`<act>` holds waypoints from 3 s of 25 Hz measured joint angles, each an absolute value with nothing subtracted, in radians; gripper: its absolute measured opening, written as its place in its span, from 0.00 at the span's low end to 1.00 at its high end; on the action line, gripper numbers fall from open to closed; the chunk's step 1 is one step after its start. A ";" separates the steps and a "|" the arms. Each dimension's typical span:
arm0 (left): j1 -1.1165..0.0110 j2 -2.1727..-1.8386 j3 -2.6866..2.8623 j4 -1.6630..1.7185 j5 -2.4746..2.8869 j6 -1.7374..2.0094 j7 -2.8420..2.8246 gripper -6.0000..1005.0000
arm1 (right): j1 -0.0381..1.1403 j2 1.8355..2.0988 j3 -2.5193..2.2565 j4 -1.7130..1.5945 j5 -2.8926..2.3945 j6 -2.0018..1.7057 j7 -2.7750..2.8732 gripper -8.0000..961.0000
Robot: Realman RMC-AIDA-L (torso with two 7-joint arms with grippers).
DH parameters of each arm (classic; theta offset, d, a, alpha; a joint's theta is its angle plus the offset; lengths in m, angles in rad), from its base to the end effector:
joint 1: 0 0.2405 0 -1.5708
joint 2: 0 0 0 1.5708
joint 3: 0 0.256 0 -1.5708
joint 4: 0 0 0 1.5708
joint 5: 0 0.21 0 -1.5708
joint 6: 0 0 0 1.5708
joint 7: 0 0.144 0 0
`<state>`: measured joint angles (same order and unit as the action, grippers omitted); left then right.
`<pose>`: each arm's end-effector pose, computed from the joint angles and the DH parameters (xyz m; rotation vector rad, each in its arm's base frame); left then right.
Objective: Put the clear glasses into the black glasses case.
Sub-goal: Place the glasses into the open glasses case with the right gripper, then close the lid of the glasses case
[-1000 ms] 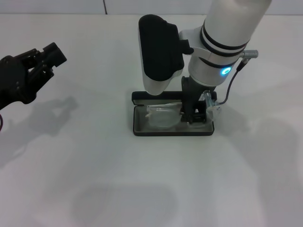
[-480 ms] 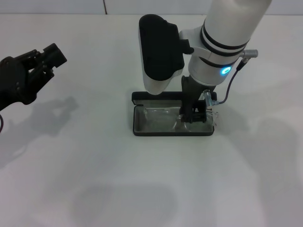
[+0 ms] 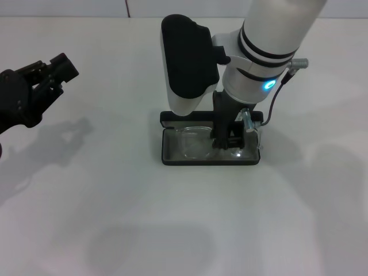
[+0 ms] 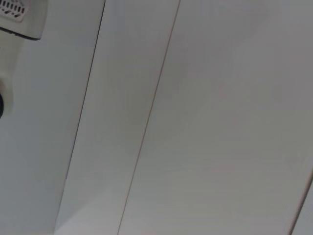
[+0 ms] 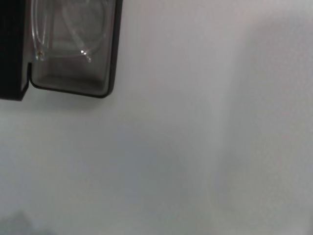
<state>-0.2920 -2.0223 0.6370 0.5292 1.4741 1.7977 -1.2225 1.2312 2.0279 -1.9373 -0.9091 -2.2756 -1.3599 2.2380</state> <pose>-0.2965 0.2693 0.0635 -2.2501 -0.5656 -1.2955 0.0392 0.3695 -0.1021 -2.9336 -0.3571 -0.8991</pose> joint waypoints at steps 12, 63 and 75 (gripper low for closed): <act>-0.296 -2.016 0.638 0.529 1.474 1.800 -1.231 0.19 | 0.945 2.027 -1.785 -1.350 -2.357 -1.488 2.261 0.14; -0.372 -2.023 0.637 0.525 1.510 1.782 -1.264 0.19 | 0.784 2.028 -1.956 -1.286 -2.668 -1.283 2.311 0.13; -0.368 -2.023 0.637 0.525 1.511 1.783 -1.264 0.19 | 0.784 2.028 -1.956 -1.266 -2.627 -1.259 2.275 0.13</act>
<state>-0.3678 -2.0233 0.6365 0.5245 1.5108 1.7825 -1.2640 0.7839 2.0279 -1.9558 -1.2663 -2.6274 -1.2586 2.2754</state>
